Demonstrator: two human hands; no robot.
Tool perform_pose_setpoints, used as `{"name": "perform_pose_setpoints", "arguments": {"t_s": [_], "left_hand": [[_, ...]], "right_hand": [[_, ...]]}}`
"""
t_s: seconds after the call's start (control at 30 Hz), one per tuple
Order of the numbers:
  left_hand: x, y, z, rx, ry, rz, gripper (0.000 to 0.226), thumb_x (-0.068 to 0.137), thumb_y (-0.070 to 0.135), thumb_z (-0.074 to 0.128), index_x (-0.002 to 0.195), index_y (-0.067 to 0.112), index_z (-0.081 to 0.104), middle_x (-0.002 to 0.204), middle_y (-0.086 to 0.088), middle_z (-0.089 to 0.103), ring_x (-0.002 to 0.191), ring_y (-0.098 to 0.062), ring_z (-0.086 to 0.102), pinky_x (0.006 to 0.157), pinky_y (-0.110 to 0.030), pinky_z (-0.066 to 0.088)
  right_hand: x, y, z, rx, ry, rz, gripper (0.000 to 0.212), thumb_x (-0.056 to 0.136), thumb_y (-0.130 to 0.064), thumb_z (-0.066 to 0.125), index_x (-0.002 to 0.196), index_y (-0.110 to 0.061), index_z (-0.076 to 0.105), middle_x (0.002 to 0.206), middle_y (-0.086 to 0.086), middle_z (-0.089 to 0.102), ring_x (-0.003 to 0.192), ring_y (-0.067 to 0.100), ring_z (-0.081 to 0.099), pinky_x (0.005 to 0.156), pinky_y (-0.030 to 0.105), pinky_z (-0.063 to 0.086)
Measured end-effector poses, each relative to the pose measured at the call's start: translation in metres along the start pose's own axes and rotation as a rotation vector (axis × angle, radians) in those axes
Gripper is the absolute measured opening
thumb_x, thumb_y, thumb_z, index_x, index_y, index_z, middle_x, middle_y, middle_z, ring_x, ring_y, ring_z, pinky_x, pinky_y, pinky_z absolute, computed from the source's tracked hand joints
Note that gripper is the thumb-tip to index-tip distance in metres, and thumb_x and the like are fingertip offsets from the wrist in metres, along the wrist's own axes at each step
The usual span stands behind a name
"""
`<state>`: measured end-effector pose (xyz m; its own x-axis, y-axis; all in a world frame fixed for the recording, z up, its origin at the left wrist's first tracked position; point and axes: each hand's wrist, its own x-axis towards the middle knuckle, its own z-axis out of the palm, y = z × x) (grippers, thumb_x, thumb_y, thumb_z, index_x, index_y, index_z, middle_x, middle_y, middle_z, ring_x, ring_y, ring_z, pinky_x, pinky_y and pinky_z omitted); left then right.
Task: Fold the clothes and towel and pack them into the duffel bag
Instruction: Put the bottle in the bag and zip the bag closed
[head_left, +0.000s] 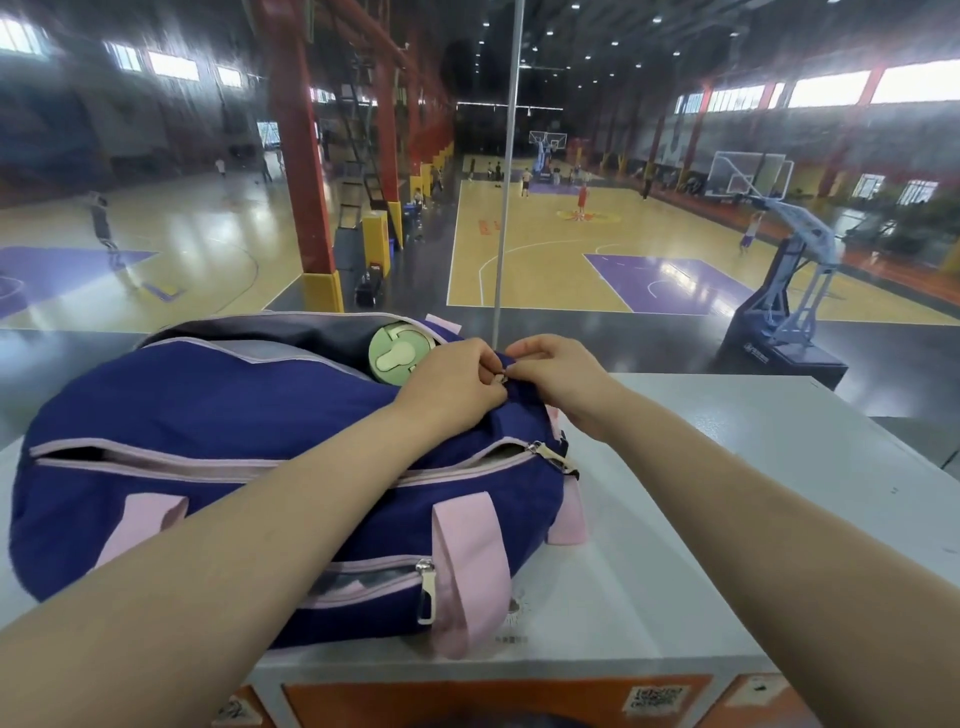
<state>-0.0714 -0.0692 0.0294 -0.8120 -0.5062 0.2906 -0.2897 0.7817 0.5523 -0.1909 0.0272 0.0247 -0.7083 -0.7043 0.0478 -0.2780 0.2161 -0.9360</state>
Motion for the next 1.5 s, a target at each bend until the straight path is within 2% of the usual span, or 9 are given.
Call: {"name": "perform_pose_setpoints", "arguments": {"t_s": [0.13, 0.27, 0.43, 0.53, 0.73, 0.93, 1.03, 1.2, 1.5], "left_hand": [[0.000, -0.004, -0.003, -0.106, 0.032, -0.041, 0.011, 0.085, 0.016, 0.063, 0.096, 0.019, 0.064, 0.079, 0.013, 0.062, 0.084, -0.010, 0.061, 0.077, -0.024, 0.048], [0.000, -0.004, -0.007, -0.200, 0.093, -0.092, 0.007, 0.085, 0.019, 0.065, 0.092, 0.021, 0.065, 0.084, 0.012, 0.067, 0.083, -0.007, 0.061, 0.073, -0.020, 0.046], [-0.001, -0.012, -0.015, -0.207, 0.129, -0.114, 0.004, 0.082, 0.021, 0.069, 0.085, 0.019, 0.069, 0.076, 0.007, 0.072, 0.076, -0.010, 0.065, 0.076, -0.030, 0.054], [-0.002, -0.014, -0.023, -0.173, 0.148, -0.111, 0.004, 0.081, 0.020, 0.070, 0.079, 0.022, 0.068, 0.073, 0.008, 0.071, 0.076, -0.008, 0.066, 0.071, -0.020, 0.050], [-0.012, -0.037, -0.058, -0.170, 0.191, -0.206, 0.007, 0.080, 0.017, 0.073, 0.082, 0.023, 0.069, 0.077, 0.009, 0.070, 0.078, -0.008, 0.065, 0.070, -0.023, 0.048], [-0.025, -0.048, -0.069, -0.125, 0.214, -0.142, 0.003, 0.083, 0.021, 0.069, 0.085, 0.024, 0.068, 0.080, 0.011, 0.069, 0.077, -0.003, 0.063, 0.064, -0.015, 0.040], [-0.025, -0.051, -0.061, -0.193, 0.253, -0.121, 0.004, 0.085, 0.021, 0.068, 0.085, 0.026, 0.068, 0.082, 0.013, 0.069, 0.078, -0.001, 0.063, 0.065, -0.013, 0.041], [-0.028, -0.059, -0.058, -0.177, 0.320, -0.108, 0.004, 0.087, 0.018, 0.067, 0.088, 0.021, 0.064, 0.082, 0.016, 0.064, 0.074, 0.001, 0.058, 0.060, -0.004, 0.039], [-0.026, -0.062, -0.067, -0.092, 0.280, -0.194, 0.008, 0.085, 0.019, 0.066, 0.083, 0.026, 0.063, 0.078, 0.014, 0.064, 0.076, -0.002, 0.058, 0.070, -0.022, 0.043]], "right_hand": [[-0.006, -0.001, -0.005, -0.097, -0.104, -0.024, 0.036, 0.083, -0.019, 0.073, 0.117, -0.015, 0.064, 0.108, 0.004, 0.068, 0.100, 0.017, 0.065, 0.087, 0.029, 0.053], [-0.010, -0.005, -0.001, -0.279, -0.052, -0.120, 0.026, 0.084, -0.027, 0.073, 0.107, -0.015, 0.071, 0.098, 0.001, 0.073, 0.091, 0.013, 0.066, 0.084, 0.028, 0.054], [-0.009, -0.008, 0.001, -0.461, -0.026, -0.214, 0.022, 0.084, -0.036, 0.071, 0.090, -0.015, 0.070, 0.083, -0.003, 0.068, 0.076, 0.011, 0.057, 0.069, 0.022, 0.046], [-0.009, -0.013, 0.001, -0.664, -0.008, -0.346, 0.019, 0.088, -0.036, 0.066, 0.079, -0.020, 0.063, 0.077, -0.002, 0.064, 0.073, 0.015, 0.054, 0.063, 0.025, 0.036], [-0.009, -0.010, -0.008, -0.740, 0.030, -0.307, 0.022, 0.091, -0.031, 0.060, 0.087, -0.012, 0.070, 0.082, 0.004, 0.068, 0.078, 0.020, 0.058, 0.061, 0.027, 0.037], [-0.013, -0.024, 0.013, -0.990, 0.064, -0.380, 0.027, 0.091, -0.020, 0.047, 0.113, -0.024, 0.061, 0.112, 0.002, 0.065, 0.104, 0.026, 0.057, 0.087, 0.039, 0.048], [-0.013, -0.045, 0.034, -0.908, 0.010, -0.503, 0.031, 0.091, -0.017, 0.046, 0.116, -0.020, 0.064, 0.117, 0.005, 0.063, 0.109, 0.027, 0.056, 0.093, 0.041, 0.046], [-0.012, -0.051, 0.069, -0.875, -0.008, -0.505, 0.016, 0.098, -0.027, 0.048, 0.097, -0.016, 0.060, 0.101, 0.004, 0.063, 0.088, 0.023, 0.057, 0.074, 0.032, 0.043], [-0.012, -0.046, 0.070, -0.898, -0.011, -0.511, 0.012, 0.099, -0.022, 0.044, 0.087, -0.018, 0.042, 0.089, 0.002, 0.056, 0.075, 0.022, 0.046, 0.067, 0.031, 0.033]]}}
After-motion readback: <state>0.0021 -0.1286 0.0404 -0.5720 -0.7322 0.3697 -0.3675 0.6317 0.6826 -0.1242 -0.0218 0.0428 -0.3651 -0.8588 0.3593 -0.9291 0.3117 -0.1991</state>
